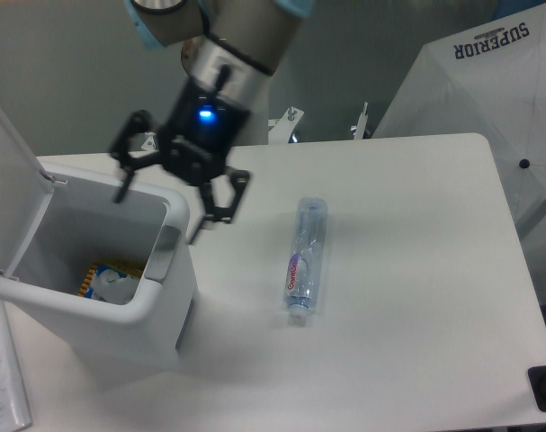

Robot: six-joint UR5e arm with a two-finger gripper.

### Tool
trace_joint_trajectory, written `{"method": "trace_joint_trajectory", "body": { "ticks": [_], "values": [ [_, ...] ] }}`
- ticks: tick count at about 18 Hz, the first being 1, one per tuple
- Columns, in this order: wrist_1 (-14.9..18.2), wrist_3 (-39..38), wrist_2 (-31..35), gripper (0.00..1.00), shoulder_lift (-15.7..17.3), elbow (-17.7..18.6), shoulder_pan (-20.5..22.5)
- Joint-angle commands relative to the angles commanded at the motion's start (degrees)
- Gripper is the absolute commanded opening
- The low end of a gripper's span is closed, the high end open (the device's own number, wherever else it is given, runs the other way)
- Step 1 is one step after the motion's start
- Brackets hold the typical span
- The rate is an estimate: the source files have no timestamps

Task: Place the trash in the trash can
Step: 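Move the open gripper back over the plastic water bottle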

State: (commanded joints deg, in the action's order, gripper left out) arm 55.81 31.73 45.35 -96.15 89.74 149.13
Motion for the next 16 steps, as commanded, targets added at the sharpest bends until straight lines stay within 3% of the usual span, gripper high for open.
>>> {"method": "trace_joint_trajectory", "body": {
  "ticks": [3,8,11,13,16],
  "values": [
    [0.0,0.26,0.17,1.0,-4.38,-1.93,2.82],
    [0.35,0.26,1.4,1.0,-11.07,-4.4,3.09],
    [2.27,0.26,6.74,1.0,-15.02,-6.5,2.74],
    [6.65,1.14,10.79,1.0,-17.75,-9.66,2.22],
    [18.24,4.91,18.6,1.0,-22.49,-14.84,-0.24]
  ]
}}
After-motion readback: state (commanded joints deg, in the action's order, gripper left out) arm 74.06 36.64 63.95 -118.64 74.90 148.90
